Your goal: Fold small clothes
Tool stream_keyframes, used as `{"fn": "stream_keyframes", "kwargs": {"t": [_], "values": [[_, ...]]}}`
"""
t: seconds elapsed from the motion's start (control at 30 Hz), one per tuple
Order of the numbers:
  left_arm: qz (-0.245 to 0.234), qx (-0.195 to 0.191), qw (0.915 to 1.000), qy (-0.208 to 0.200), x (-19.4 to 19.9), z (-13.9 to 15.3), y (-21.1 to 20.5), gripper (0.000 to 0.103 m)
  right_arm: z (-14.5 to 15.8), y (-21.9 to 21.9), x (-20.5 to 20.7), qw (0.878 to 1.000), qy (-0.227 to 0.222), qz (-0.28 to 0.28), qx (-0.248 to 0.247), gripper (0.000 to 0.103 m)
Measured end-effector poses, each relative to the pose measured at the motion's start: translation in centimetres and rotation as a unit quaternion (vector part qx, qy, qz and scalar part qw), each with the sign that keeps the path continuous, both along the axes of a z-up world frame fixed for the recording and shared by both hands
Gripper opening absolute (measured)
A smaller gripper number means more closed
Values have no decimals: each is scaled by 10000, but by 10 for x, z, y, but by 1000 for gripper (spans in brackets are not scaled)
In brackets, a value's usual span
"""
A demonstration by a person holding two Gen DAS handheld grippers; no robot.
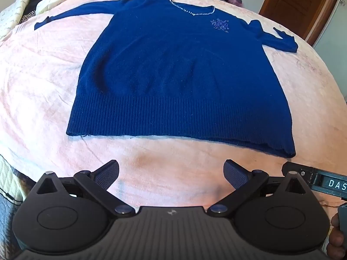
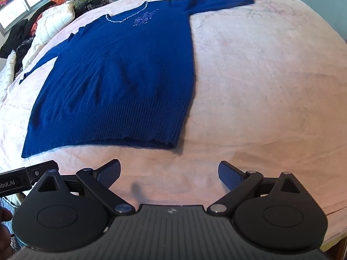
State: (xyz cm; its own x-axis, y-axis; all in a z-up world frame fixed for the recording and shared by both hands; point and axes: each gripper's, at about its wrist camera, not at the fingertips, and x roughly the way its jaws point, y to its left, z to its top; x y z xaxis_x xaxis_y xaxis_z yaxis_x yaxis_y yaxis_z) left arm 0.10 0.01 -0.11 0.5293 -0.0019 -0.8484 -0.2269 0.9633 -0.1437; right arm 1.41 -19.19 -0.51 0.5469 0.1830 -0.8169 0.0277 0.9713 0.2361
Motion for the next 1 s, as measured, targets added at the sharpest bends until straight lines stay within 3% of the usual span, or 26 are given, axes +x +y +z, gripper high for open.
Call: {"fn": "stream_keyframes", "kwargs": {"t": [0.73,1.0], "values": [[-109,34,9999,-8,13,-2,-5,103,-3,-2,7,10000,30,-6,4,98],[65,343,9988,-352,38,11,7,103,13,-11,19,9985,-497,-154,176,98]]}}
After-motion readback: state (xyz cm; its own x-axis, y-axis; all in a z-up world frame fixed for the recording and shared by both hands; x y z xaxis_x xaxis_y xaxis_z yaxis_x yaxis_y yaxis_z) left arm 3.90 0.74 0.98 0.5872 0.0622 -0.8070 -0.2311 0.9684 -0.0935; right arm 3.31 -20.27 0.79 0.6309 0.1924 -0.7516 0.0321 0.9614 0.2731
